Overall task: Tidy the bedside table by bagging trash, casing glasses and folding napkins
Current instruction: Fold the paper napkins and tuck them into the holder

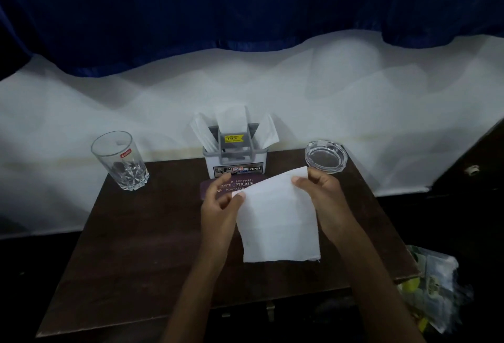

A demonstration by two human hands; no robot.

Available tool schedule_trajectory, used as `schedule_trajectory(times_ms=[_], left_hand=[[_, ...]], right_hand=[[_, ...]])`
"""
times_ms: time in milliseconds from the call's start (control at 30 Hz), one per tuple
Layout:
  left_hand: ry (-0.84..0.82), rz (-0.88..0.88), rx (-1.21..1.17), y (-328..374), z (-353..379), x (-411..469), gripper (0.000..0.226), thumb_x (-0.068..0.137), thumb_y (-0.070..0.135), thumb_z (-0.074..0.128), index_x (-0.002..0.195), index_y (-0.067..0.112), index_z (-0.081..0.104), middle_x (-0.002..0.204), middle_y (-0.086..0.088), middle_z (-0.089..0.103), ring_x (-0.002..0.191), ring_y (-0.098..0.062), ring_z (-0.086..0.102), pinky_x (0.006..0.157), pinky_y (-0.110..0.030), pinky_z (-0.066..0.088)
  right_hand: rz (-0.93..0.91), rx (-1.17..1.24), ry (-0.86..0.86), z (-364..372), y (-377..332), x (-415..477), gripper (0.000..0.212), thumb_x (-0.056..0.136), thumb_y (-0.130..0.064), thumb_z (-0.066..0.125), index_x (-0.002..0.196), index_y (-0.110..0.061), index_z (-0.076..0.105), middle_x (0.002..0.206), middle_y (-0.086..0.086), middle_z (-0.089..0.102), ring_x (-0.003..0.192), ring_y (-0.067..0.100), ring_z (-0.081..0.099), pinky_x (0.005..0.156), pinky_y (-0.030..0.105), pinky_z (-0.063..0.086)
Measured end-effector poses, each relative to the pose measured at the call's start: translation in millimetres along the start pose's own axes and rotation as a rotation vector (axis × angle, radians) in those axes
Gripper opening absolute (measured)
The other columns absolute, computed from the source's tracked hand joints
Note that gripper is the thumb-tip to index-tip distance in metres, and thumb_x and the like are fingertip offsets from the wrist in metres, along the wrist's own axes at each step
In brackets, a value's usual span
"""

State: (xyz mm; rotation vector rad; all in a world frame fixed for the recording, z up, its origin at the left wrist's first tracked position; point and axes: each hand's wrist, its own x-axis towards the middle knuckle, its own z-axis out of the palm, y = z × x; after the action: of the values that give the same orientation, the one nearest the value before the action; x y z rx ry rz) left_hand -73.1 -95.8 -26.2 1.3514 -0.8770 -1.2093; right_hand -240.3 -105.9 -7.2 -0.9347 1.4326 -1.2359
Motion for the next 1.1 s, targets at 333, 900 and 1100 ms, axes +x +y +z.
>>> schedule_trajectory(times_ms=[333, 900, 1100], left_hand=[[0.042, 0.184, 0.259, -6.7, -2.3, 1.9, 0.023, 0.084, 0.006, 0.063, 0.102, 0.018, 0.070, 0.100, 0.003, 0.071, 0.093, -0.010, 0.065, 0.088, -0.033, 0.054], [0.050, 0.358, 0.379, -3.3, -2.8, 0.8, 0.012, 0.084, 0.016, 0.065, 0.092, 0.021, 0.073, 0.086, 0.010, 0.070, 0.085, -0.006, 0.066, 0.076, -0.024, 0.054], [0.045, 0.529, 0.436, 21.4, -4.0, -8.6, 0.013, 0.086, 0.014, 0.062, 0.092, 0.019, 0.072, 0.090, 0.007, 0.070, 0.080, -0.008, 0.064, 0.068, -0.023, 0.052]], right_hand=[[-0.149, -0.022, -0.013, -9.3, -1.6, 1.4, 0.042, 0.075, 0.013, 0.059, 0.093, -0.024, 0.069, 0.082, 0.007, 0.065, 0.081, 0.020, 0.058, 0.076, 0.036, 0.048], [-0.370, -0.429, 0.117, -9.7, -7.0, 6.4, 0.014, 0.078, -0.001, 0.067, 0.079, -0.015, 0.071, 0.101, 0.003, 0.056, 0.077, 0.006, 0.055, 0.066, 0.004, 0.043], [-0.509, -0.380, 0.115, -16.0, -35.5, -10.7, 0.019, 0.077, 0.001, 0.068, 0.076, -0.018, 0.069, 0.100, 0.003, 0.061, 0.099, 0.014, 0.059, 0.088, 0.021, 0.046]])
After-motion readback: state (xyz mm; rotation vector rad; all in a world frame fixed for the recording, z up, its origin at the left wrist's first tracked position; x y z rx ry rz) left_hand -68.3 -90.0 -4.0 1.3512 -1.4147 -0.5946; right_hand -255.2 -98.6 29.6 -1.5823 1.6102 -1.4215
